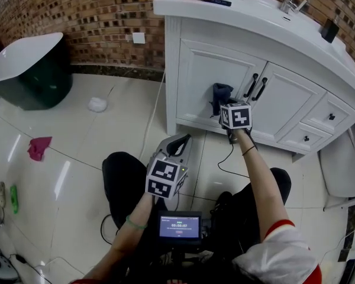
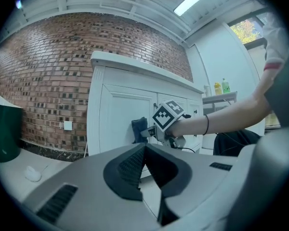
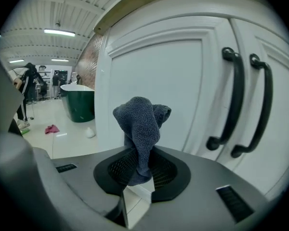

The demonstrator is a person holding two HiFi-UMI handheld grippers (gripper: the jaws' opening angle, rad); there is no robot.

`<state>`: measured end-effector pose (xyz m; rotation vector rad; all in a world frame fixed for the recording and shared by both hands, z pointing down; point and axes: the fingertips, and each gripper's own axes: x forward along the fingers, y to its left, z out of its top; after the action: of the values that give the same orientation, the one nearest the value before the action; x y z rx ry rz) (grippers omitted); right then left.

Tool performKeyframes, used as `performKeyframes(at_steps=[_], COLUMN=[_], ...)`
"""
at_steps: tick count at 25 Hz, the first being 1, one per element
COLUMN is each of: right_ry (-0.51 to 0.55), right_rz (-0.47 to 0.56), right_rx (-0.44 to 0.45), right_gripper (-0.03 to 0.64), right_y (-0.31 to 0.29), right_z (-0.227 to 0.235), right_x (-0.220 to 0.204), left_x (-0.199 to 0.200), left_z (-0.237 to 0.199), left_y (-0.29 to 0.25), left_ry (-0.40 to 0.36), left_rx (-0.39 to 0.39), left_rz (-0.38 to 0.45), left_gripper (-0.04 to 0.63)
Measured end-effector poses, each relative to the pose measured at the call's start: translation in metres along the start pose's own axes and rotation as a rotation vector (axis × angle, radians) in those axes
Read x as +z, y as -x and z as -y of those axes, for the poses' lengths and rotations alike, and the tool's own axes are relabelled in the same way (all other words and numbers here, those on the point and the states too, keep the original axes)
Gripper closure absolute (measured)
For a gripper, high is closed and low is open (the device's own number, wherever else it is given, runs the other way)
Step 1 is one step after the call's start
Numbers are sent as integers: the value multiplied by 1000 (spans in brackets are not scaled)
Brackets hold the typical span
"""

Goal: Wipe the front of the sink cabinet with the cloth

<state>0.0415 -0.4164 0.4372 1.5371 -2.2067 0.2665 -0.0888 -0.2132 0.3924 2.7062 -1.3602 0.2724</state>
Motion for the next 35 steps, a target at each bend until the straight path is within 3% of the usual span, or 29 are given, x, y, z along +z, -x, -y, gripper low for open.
performKeyframes(at_steps=[10, 16, 22, 30, 35], right_ry=[-55, -71, -27, 52, 28], right_rz=[-24, -33, -46, -75, -53], right_rx=[-92, -105, -16, 145, 222], right_gripper=[551, 551, 551, 551, 551], right_y=[38, 45, 22, -40, -69], right_z=[77, 86, 33, -77, -133], right_x=[-42, -53, -55, -35, -10], left_x=[11, 10, 2, -1, -7], left_z=[32, 42, 34, 7, -18], left_y=[-24, -30, -32, -21, -14], left_ry=[-52, -47, -22, 13, 43], left_rx=[-49, -64, -57, -32, 4], left_rz=[-5, -6, -7, 11, 9], left_gripper=[558, 558, 558, 558, 558])
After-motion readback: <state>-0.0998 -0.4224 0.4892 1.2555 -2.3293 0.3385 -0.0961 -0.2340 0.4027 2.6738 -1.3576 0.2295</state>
